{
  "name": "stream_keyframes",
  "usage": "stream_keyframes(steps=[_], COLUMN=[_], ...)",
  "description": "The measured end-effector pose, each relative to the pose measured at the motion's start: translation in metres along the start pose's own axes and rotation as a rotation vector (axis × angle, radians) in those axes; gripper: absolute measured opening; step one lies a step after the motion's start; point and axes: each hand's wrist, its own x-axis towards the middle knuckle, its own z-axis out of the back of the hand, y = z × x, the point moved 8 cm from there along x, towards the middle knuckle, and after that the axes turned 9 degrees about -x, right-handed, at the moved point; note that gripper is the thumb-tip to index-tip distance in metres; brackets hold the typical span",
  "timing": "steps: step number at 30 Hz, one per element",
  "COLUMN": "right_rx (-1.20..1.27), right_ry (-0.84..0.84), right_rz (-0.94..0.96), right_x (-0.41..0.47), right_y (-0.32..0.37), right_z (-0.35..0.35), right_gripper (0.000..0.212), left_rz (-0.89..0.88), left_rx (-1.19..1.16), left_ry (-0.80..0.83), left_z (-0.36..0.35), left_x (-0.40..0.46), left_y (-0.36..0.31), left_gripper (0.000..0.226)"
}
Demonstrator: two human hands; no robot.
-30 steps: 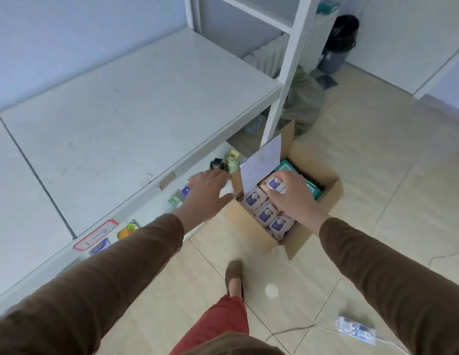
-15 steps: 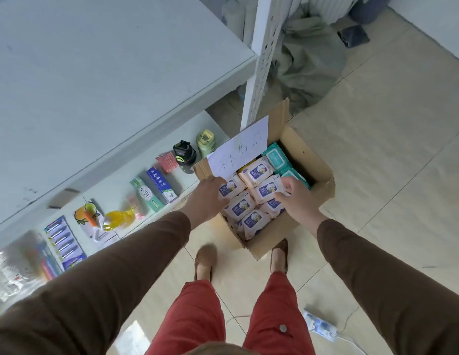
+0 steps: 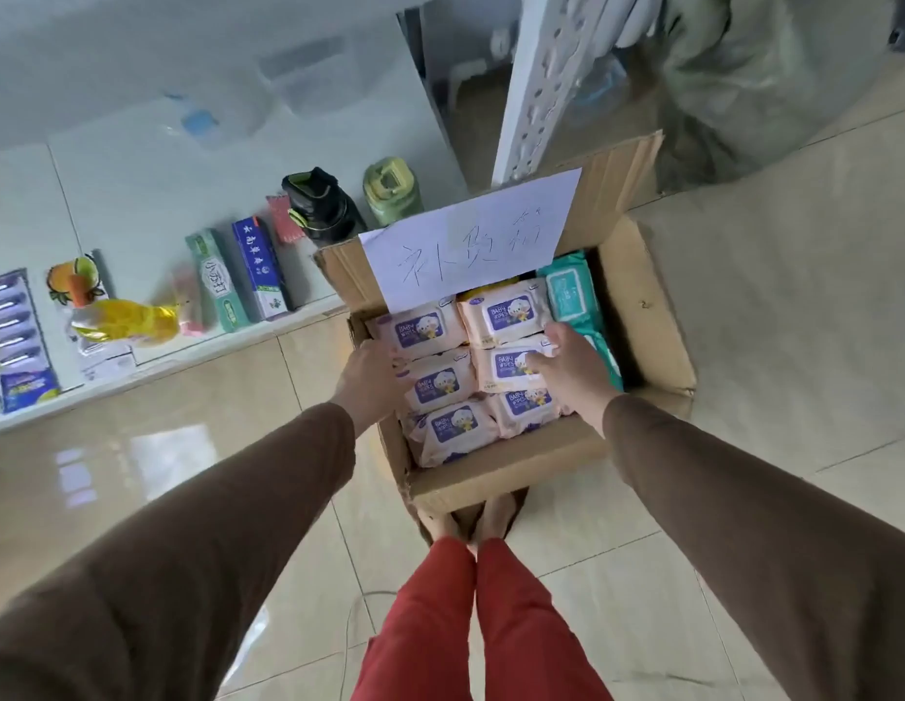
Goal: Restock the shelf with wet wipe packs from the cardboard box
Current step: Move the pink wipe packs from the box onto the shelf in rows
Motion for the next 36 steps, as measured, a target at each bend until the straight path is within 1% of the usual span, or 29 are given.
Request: stream_keyframes(steps=[2,4,5,7,8,9,11,12,15,18,22,25,26,27,28,30,31,32,34,36], right_rx=[-0.009,-0.019,-0.028,-0.056,-0.067,-0.080,-0.094,-0.092,-0.039,0.045,0.051,0.156,0.187,0.199,0.216,0.305,0.351,0.394,0.417,0.388], right_ry=[0.010,0.009,0.003,-0.017,-0.031,-0.038,-0.055,-0.054,-0.003,0.030,0.017,0.036,0.050,0.053,0.060,0.121,0.148,0.156,0.133,0.113], right_rz=[-0.005,-0.021,-0.031,-0.051,-0.054,-0.061,-0.080,-0.091,-0.127,-0.145,-0.158,-0.150,-0.151,-0.152,-0.151,-0.159,-0.161,-0.164,-0.170,-0.158], right_x=[0.029,0.057,0.070,0.096,0.109,0.120,0.142,0.151,0.173,0.189,0.197,0.199,0.197,0.197,0.194,0.186,0.184,0.181,0.178,0.176], right_y=[-0.009,-0.019,-0.023,-0.031,-0.034,-0.037,-0.042,-0.045,-0.050,-0.054,-0.055,-0.053,-0.053,-0.053,-0.053,-0.052,-0.051,-0.051,-0.054,-0.057], right_z=[-0.010,-0.020,-0.023,-0.027,-0.029,-0.031,-0.035,-0.039,-0.053,-0.066,-0.068,-0.067,-0.067,-0.066,-0.065,-0.067,-0.069,-0.069,-0.066,-0.066], right_gripper=[0.064,0.062,0.058,0.048,0.046,0.050,0.074,0.082,0.094,0.117,0.118,0.120,0.119,0.109,0.091,0.047,0.031,0.022,0.020,0.029], left_rz=[0.038,0.085,0.109,0.178,0.206,0.219,0.228,0.232,0.248,0.241,0.205,0.163,0.141,0.119,0.107,0.106,0.093,0.064,-0.005,-0.017], left_rx=[-0.015,-0.083,-0.123,-0.177,-0.172,-0.152,-0.108,-0.100,-0.115,-0.122,-0.163,-0.103,-0.047,0.021,0.079,0.150,0.196,0.257,0.350,0.342], left_ry=[-0.032,-0.079,-0.106,-0.154,-0.178,-0.194,-0.207,-0.209,-0.223,-0.250,-0.252,-0.190,-0.162,-0.140,-0.123,-0.109,-0.116,-0.129,-0.149,-0.111], left_z=[-0.009,-0.017,-0.021,-0.030,-0.034,-0.038,-0.046,-0.049,-0.060,-0.070,-0.077,-0.077,-0.076,-0.075,-0.074,-0.073,-0.072,-0.070,-0.067,-0.065], left_x=[0.019,0.039,0.048,0.067,0.075,0.083,0.095,0.101,0.116,0.122,0.126,0.129,0.131,0.133,0.134,0.133,0.132,0.130,0.127,0.123], left_y=[0.010,0.017,0.020,0.029,0.032,0.035,0.039,0.042,0.052,0.055,0.061,0.062,0.060,0.057,0.055,0.052,0.050,0.047,0.041,0.039], left_gripper=[0.017,0.012,0.016,0.048,0.059,0.066,0.072,0.072,0.069,0.075,0.078,0.081,0.082,0.085,0.089,0.096,0.096,0.094,0.080,0.059])
